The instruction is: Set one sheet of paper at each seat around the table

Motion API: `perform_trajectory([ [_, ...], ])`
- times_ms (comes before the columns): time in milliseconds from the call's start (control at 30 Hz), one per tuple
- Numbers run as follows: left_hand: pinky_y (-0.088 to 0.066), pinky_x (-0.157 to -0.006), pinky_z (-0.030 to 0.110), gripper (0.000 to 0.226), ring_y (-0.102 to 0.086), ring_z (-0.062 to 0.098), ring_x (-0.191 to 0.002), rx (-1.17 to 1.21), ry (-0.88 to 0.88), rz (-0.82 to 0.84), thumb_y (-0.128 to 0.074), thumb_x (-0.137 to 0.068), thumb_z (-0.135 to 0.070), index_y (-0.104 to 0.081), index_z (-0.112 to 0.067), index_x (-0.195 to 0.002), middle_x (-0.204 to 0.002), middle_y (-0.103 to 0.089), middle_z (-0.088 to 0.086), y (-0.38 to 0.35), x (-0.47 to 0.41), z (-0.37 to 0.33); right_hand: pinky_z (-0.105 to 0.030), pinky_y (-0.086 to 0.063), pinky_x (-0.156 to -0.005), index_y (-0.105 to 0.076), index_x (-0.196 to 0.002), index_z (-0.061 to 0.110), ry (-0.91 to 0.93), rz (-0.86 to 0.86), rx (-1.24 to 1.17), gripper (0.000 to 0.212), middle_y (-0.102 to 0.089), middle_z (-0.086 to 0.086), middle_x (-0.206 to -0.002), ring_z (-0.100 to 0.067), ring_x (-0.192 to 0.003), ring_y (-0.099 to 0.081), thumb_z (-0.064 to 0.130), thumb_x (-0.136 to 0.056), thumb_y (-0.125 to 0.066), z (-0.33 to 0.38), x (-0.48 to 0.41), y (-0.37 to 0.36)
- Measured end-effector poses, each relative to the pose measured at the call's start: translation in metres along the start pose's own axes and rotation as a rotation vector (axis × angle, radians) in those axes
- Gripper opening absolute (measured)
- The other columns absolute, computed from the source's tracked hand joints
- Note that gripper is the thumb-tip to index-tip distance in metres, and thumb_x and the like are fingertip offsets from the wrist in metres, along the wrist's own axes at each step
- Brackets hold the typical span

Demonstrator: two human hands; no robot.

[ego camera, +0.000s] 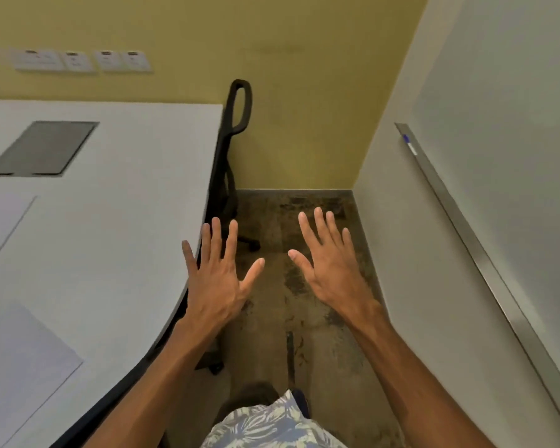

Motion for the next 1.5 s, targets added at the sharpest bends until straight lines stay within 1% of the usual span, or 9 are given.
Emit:
perform_trajectory([
  [233,0.012,-0.122,0.060,0.090,0.026,0.022,-0.153,-0.047,0.268,-0.035,-0.008,-0.086,-0.083,0.015,-0.035,-0.159,-0.166,0.028,0.000,0.008,-0.049,0.048,-0.054,-0.003,-0.124,0.010,-0.157,0.037,0.218,0.081,-0.045,0.069,0.015,0.000,-0.166,-0.021,-0.153,0.018,0.064,-0.100,-0.019,0.032,-0.112,-0.021],
  [467,0.011,-0.122,0.060,0.093,0.022,0.023,-0.154,-0.060,0.422,-0.113,-0.002,-0.083,-0.083,0.012,-0.032,-0.160,-0.167,0.023,0.003,0.015,-0.111,0.112,-0.055,-0.006,-0.124,0.009,-0.157,0.037,0.379,0.119,-0.060,0.070,0.014,0.003,-0.166,-0.020,-0.153,0.016,0.065,-0.100,-0.020,0.093,-0.224,-0.052],
  [633,0.015,-0.122,0.057,0.089,0.022,0.023,-0.154,-0.053,0.537,-0.163,-0.015,-0.089,-0.078,0.008,-0.030,-0.161,-0.168,0.021,0.004,0.024,-0.157,0.165,-0.054,-0.005,-0.125,0.011,-0.157,0.038,0.491,0.162,-0.042,0.071,0.016,0.004,-0.166,-0.021,-0.152,0.017,0.067,-0.099,-0.020,0.148,-0.302,-0.072],
  [733,0.014,-0.122,0.058,0.090,0.021,0.022,-0.155,-0.051,0.600,-0.186,-0.013,-0.088,-0.079,0.008,-0.031,-0.161,-0.168,0.020,0.004,0.033,-0.178,0.196,-0.053,-0.001,-0.125,0.013,-0.156,0.039,0.560,0.183,-0.032,0.072,0.020,0.005,-0.165,-0.020,-0.151,0.020,0.067,-0.099,-0.022,0.182,-0.340,-0.081],
  [933,0.010,-0.123,0.060,0.089,0.018,0.023,-0.156,-0.062,0.732,-0.249,-0.017,-0.090,-0.078,0.006,-0.029,-0.161,-0.169,0.017,0.004,0.046,-0.201,0.247,-0.052,0.002,-0.125,0.014,-0.156,0.039,0.702,0.238,-0.039,0.071,0.021,0.004,-0.165,-0.021,-0.151,0.020,0.065,-0.099,-0.021,0.242,-0.399,-0.100],
  [1100,0.006,-0.123,0.061,0.088,0.015,0.022,-0.156,-0.078,0.837,-0.296,-0.021,-0.092,-0.075,0.007,-0.029,-0.161,-0.170,0.015,0.004,0.049,-0.217,0.277,-0.051,-0.001,-0.125,0.014,-0.156,0.036,0.833,0.286,-0.029,0.071,0.020,0.002,-0.165,-0.022,-0.152,0.020,0.063,-0.100,-0.019,0.276,-0.444,-0.121],
  [1233,0.005,-0.123,0.061,0.086,0.015,0.022,-0.156,-0.108,0.919,-0.312,-0.018,-0.093,-0.075,0.008,-0.029,-0.161,-0.169,0.015,0.004,0.048,-0.234,0.296,-0.051,-0.004,-0.125,0.013,-0.157,0.035,0.942,0.316,-0.057,0.070,0.017,0.001,-0.166,-0.022,-0.153,0.017,0.064,-0.099,-0.014,0.297,-0.483,-0.136],
  [1367,0.006,-0.123,0.061,0.087,0.016,0.022,-0.156,-0.123,1.022,-0.326,-0.019,-0.093,-0.074,0.007,-0.028,-0.161,-0.169,0.016,0.004,0.046,-0.257,0.312,-0.051,-0.005,-0.125,0.009,-0.158,0.034,1.063,0.355,-0.108,0.069,0.013,0.000,-0.167,-0.021,-0.153,0.014,0.060,-0.102,-0.022,0.320,-0.522,-0.147],
  [1500,0.007,-0.124,0.060,0.086,0.014,0.023,-0.156,-0.144,1.114,-0.367,-0.022,-0.094,-0.073,0.004,-0.028,-0.162,-0.170,0.014,0.004,0.048,-0.274,0.321,-0.049,-0.006,-0.125,0.006,-0.159,0.033,1.199,0.375,-0.122,0.068,0.010,-0.001,-0.168,-0.021,-0.154,0.013,0.058,-0.103,-0.023,0.343,-0.553,-0.153],
])
Point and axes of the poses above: each hand's wrist, its own x-axis away from the middle knuckle, its own y-axis out of the back of the hand, z = x × y, the point moved 7 cm from there along -x, towards the middle knuckle
